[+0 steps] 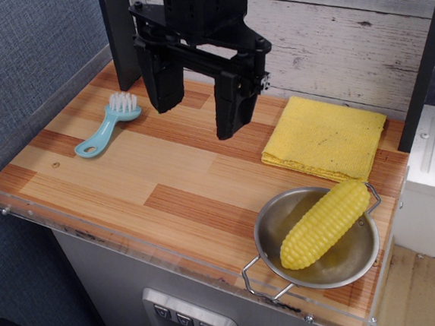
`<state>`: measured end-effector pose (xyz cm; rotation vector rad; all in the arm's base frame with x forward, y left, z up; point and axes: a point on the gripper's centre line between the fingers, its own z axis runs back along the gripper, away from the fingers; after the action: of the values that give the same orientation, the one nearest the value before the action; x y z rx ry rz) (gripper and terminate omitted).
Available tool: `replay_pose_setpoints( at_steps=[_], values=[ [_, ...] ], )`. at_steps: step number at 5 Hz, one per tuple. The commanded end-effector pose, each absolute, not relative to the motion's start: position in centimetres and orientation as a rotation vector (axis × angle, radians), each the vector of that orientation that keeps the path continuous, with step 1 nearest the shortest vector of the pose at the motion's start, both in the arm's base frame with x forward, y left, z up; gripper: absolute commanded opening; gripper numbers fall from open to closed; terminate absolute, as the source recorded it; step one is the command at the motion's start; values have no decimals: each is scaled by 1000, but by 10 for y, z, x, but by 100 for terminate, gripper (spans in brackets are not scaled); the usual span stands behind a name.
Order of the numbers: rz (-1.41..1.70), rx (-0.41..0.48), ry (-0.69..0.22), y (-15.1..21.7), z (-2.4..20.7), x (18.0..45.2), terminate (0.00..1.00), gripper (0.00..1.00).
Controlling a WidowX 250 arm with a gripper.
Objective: Slide the towel and place it next to the brush.
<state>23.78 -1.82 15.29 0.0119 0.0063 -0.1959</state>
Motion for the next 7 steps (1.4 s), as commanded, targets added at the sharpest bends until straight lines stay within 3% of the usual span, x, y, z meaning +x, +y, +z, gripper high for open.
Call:
replay_pose_setpoints(
  at_steps=[1, 2, 4, 7],
  values=[
    [-196, 12, 6, -18, 153, 238, 0, 100],
    [-192, 7, 23, -34, 138, 272, 0, 100],
    [-100, -90, -237, -45, 134, 348, 0, 100],
    [-114, -36, -202, -67, 84, 395, 0, 100]
  ],
)
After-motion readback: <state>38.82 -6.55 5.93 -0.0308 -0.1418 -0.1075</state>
